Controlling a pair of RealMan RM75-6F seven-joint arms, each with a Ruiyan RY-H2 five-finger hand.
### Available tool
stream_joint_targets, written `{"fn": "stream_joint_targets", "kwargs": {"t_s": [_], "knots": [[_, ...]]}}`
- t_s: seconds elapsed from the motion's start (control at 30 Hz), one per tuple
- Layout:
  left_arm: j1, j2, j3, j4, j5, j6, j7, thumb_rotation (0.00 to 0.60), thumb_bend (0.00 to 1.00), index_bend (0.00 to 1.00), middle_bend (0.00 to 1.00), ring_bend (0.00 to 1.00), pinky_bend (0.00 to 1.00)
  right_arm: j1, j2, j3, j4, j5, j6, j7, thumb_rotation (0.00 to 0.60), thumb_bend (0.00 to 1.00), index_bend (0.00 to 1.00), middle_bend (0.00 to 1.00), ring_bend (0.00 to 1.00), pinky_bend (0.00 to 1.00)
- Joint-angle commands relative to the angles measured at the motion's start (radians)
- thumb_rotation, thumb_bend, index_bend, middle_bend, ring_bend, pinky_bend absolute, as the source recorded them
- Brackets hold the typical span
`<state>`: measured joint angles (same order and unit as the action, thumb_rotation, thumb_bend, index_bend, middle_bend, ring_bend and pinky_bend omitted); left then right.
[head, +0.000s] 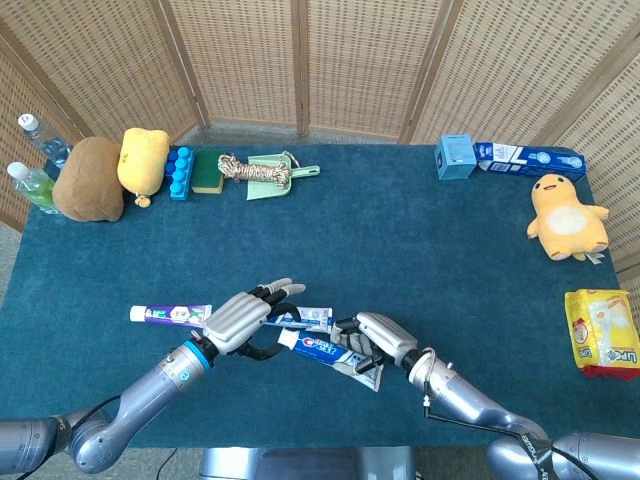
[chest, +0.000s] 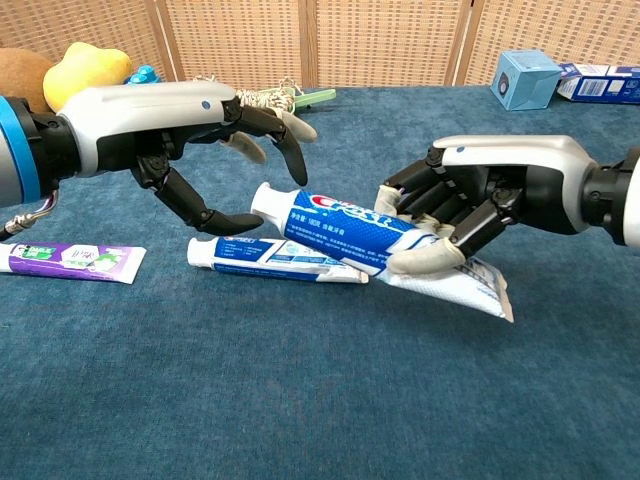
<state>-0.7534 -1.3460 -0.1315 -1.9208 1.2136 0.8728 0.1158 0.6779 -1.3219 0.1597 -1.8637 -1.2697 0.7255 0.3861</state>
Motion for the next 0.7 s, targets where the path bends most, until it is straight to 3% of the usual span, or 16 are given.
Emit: {"fn": "stream_joint_targets", "kwargs": {"t_s": [0.03,0.5,0.7], "knots": [[0.000,-0.001,0.002,0.001,0.003,0.002,-0.001,0.600,0.35,0.33,0.11,0.01,0.13,0.000,0.000,-0.001,0.000,0.000,0.001,0.003,0.600,0.47,0.93,0.72,0.68,0.71],[-0.006,-0.001,0.011,0.004,0.008,0.006,-0.009,0.600,0.46,0.36,0.13,0.02,0.13,-0.001,0.006,-0.009,0.005,-0.003,0.008,0.020,0.600,0.47,0.93,0.72,0.68,0.71],[-0.005,0.007,0.014,0.001,0.004,0.011,-0.009,0.600,0.46,0.38,0.13,0.02,0.13,0.000,0.005,-0.011,0.014,0.014,0.013,0.007,0.600,0.47,0.93,0.72,0.68,0.71]]}}
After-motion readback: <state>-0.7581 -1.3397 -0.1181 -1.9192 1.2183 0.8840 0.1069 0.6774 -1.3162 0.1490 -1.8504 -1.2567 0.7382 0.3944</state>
